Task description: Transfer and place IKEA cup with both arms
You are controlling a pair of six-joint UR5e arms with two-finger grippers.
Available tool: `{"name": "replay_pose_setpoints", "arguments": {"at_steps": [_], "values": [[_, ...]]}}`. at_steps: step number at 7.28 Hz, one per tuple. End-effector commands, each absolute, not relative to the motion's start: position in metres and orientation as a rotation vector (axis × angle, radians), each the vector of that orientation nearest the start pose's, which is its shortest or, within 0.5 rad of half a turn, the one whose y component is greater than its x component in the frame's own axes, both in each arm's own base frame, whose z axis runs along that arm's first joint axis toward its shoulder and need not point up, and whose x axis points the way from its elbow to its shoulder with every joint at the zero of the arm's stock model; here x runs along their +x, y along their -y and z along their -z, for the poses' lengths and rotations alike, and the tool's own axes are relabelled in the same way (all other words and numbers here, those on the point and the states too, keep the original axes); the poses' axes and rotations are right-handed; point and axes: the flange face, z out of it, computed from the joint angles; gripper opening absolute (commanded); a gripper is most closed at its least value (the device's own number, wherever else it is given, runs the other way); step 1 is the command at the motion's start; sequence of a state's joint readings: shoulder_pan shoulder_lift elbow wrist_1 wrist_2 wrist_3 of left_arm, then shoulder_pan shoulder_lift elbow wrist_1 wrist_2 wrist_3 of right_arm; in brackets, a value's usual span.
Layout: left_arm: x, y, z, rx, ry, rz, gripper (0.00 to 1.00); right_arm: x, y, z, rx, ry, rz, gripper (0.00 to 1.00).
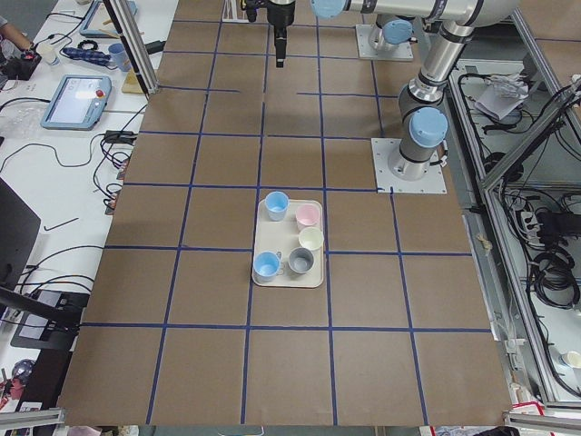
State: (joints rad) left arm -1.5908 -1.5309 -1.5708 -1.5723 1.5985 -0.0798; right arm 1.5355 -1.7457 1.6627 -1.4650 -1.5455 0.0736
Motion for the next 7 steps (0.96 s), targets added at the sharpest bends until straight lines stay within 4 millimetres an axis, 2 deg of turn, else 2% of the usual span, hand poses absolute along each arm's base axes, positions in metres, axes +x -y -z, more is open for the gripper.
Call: {"name": "replay_pose_setpoints", "arguments": {"at_steps": [1, 4, 7], "values": [[-0.1401, 0.4757, -0.5071, -0.094, -3.114, 0.062, 1.0, 0.1212, 0.4188, -0.5116, 0.17, -3.111, -0.037, 1.0], [-0.1401, 0.4757, -0.5071, -0.094, -3.114, 0.062, 1.0, 0.1212, 0.4189, -0.5124, 0.17, -3.111, -0.034, 1.0], [-0.1401, 0.4757, -0.5071, -0.094, -3.114, 0.062, 1.0, 0.1121, 0.4288, -0.5071, 0.206, -3.105, -0.055, 1.0]]}}
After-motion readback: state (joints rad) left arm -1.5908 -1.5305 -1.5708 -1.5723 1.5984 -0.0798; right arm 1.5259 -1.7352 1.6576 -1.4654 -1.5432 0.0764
